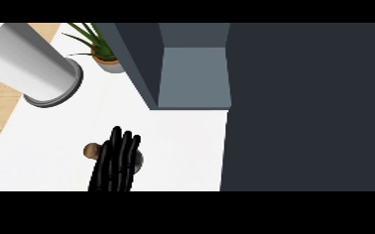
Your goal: Pick up the wine, place it into the cabinet and close the cabinet
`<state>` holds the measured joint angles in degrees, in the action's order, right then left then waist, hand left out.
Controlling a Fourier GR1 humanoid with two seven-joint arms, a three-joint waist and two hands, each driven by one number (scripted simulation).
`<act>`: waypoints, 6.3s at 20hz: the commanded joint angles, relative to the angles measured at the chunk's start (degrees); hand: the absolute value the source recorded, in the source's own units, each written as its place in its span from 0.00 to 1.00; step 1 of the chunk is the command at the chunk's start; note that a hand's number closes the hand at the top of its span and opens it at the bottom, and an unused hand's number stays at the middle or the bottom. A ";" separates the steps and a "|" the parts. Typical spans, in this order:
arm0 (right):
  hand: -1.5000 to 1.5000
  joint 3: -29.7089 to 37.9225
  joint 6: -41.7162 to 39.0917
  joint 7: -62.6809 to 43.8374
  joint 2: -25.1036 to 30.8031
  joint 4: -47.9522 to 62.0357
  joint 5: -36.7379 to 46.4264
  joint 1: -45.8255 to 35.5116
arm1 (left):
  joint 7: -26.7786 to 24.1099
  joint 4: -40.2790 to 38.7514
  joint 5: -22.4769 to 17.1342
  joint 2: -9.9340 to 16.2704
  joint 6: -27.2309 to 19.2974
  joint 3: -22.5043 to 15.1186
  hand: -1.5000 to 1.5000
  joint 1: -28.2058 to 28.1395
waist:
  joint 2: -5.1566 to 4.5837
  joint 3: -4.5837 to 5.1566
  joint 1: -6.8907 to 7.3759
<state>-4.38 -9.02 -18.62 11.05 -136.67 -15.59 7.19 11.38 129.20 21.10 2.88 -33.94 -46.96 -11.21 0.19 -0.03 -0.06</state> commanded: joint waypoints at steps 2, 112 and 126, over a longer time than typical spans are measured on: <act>0.00 -0.14 2.08 -5.61 0.17 -5.03 -1.23 -2.10 | 4.08 0.28 3.26 -2.72 -6.41 -8.86 0.00 3.29 | -0.03 0.00 -0.09; 0.00 6.40 2.27 -16.64 -1.71 -11.53 -3.52 -8.04 | -47.35 -61.22 -40.83 1.34 35.78 42.38 0.00 1.04 | -0.06 0.03 -0.23; 0.00 5.72 2.98 -19.43 -1.86 -9.83 -2.11 -10.87 | -51.12 -67.40 -35.87 -0.05 38.66 39.61 1.00 7.02 | -0.10 0.04 -0.26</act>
<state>0.52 -6.46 -35.18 9.35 -138.60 -13.82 -5.87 -37.34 64.29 -17.72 2.55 4.75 -6.48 -4.64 0.15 -0.03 -0.42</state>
